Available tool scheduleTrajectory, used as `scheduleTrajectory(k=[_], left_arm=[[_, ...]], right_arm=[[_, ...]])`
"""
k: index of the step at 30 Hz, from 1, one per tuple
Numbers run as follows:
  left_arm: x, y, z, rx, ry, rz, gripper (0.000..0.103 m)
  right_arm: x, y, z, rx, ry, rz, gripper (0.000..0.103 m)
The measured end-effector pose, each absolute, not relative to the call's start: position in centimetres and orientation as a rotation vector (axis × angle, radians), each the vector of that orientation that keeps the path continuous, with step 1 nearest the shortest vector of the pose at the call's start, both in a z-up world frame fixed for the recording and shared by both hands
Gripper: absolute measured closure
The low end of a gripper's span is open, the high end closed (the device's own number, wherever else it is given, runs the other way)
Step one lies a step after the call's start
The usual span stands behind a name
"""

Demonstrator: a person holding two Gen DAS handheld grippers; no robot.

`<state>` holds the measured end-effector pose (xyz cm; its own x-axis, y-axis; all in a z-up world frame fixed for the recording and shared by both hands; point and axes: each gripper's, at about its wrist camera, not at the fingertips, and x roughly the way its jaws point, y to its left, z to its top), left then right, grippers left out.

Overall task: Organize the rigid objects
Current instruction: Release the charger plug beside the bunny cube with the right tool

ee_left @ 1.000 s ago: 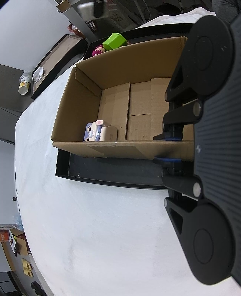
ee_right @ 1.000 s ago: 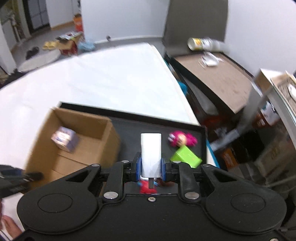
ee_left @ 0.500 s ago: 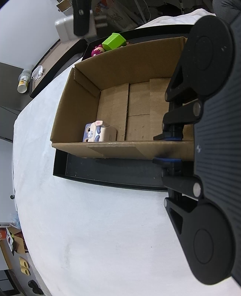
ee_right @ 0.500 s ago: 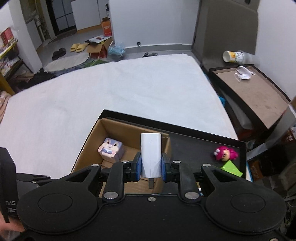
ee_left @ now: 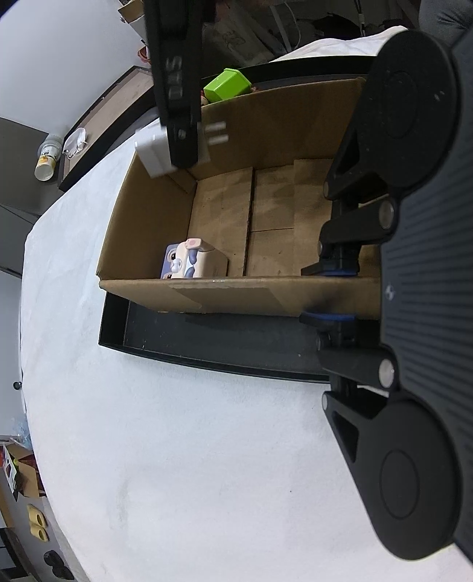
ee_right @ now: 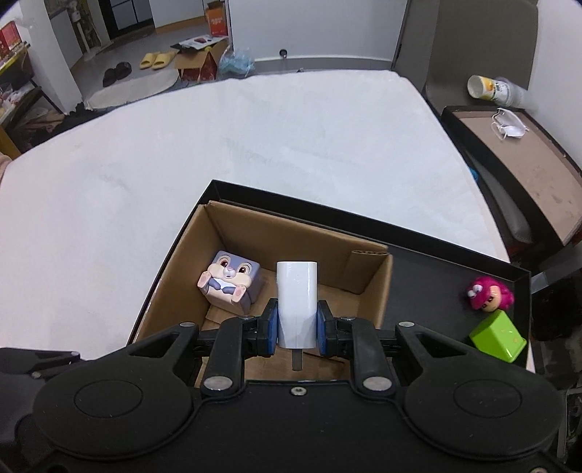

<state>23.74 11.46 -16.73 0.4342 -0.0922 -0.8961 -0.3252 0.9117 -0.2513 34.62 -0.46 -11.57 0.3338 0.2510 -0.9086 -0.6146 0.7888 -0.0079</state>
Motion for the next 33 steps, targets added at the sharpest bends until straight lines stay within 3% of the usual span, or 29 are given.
scheduleTrajectory(k=[11, 12, 15, 16, 20, 27, 33], left_arm=[[23.6, 11.7, -16.7, -0.429, 1.12, 0.143, 0.086], [23.7, 11.6, -16.7, -0.426, 1.119, 0.143, 0.086], [23.6, 11.6, -16.7, -0.419, 1.114, 0.144, 0.086], [23.6, 11.5, -16.8, -0.415, 1.111, 0.144, 0.086], [23.5, 11.3, -16.7, -0.406, 1.11, 0.149, 0.086], [23.5, 11.0, -16.4, -0.384, 1.106, 0.166, 0.086], [23.6, 10.5, -16.4, -0.355, 1.109, 0.175, 0.086]], right_arm=[[35.1, 0.4, -12.1, -0.362, 1.084, 0.602, 0.076], [34.9, 0.1, -11.7, -0.363, 1.076, 0.605, 0.072], [34.4, -1.0, -10.3, -0.361, 1.023, 0.602, 0.045], [34.1, -1.6, -9.7, -0.356, 0.999, 0.6, 0.041], [33.9, -4.1, -8.0, -0.331, 0.954, 0.582, 0.04], [34.0, -9.3, -6.7, -0.262, 0.917, 0.516, 0.021], [34.1, -12.7, -7.7, -0.211, 0.93, 0.44, 0.019]])
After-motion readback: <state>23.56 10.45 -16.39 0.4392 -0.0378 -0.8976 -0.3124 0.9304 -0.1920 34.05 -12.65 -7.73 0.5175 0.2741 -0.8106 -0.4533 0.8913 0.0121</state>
